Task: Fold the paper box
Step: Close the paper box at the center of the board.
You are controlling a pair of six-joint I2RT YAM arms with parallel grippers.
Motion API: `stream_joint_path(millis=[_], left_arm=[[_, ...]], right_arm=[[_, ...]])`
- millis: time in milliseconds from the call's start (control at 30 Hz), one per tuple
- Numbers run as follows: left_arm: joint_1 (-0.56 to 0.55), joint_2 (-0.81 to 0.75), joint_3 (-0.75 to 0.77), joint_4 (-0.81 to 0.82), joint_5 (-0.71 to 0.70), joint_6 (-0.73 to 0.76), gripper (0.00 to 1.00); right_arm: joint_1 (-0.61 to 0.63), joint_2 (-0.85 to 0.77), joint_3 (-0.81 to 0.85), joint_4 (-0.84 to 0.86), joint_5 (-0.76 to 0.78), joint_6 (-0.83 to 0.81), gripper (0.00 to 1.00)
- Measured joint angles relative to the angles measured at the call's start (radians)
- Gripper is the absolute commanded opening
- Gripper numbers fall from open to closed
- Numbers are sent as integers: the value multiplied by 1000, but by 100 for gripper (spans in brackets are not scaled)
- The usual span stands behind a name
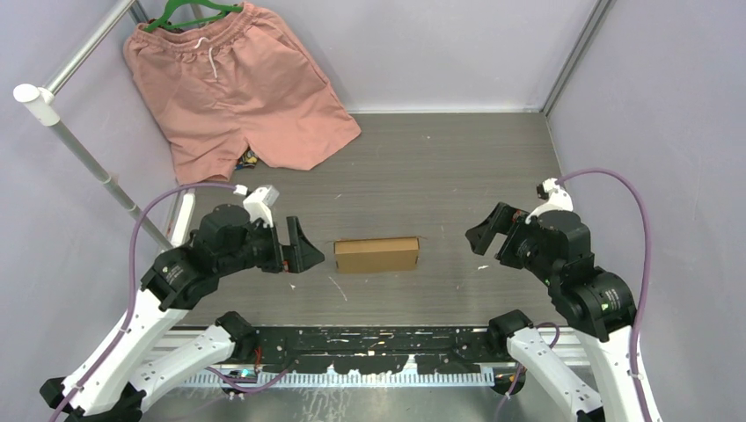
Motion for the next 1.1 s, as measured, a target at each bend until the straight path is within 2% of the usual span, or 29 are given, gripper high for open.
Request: stream_joint_path(millis=[167, 333, 400, 533, 700, 900, 967, 1033, 1100], left_arm=[[0, -28, -20, -11, -12, 3, 100], [0, -41, -23, -12, -30, 53, 100], [0, -52, -37, 2, -35, 80, 100], [0, -75, -82, 29, -67, 137, 100], [0, -63, -118, 66, -127, 230, 100], [0, -44, -121, 110, -191, 257, 99], [0, -32, -117, 128, -211, 246, 98], [0, -15, -117, 160, -219, 232, 95], [0, 5, -117, 190, -224, 223, 95]], right_arm=[[0, 21, -30, -3, -70, 20, 100], [0, 97, -60, 22, -136, -27, 89], [0, 115, -68, 49, -146, -63, 82], [0, 127, -97, 124, -143, -129, 77], [0, 129, -167, 221, -95, -192, 78], [1, 239, -161, 343, -110, -198, 77], [10, 293, -161, 385, -115, -200, 73], [21, 331, -164, 409, -114, -207, 63], [39, 340, -176, 427, -110, -217, 62]])
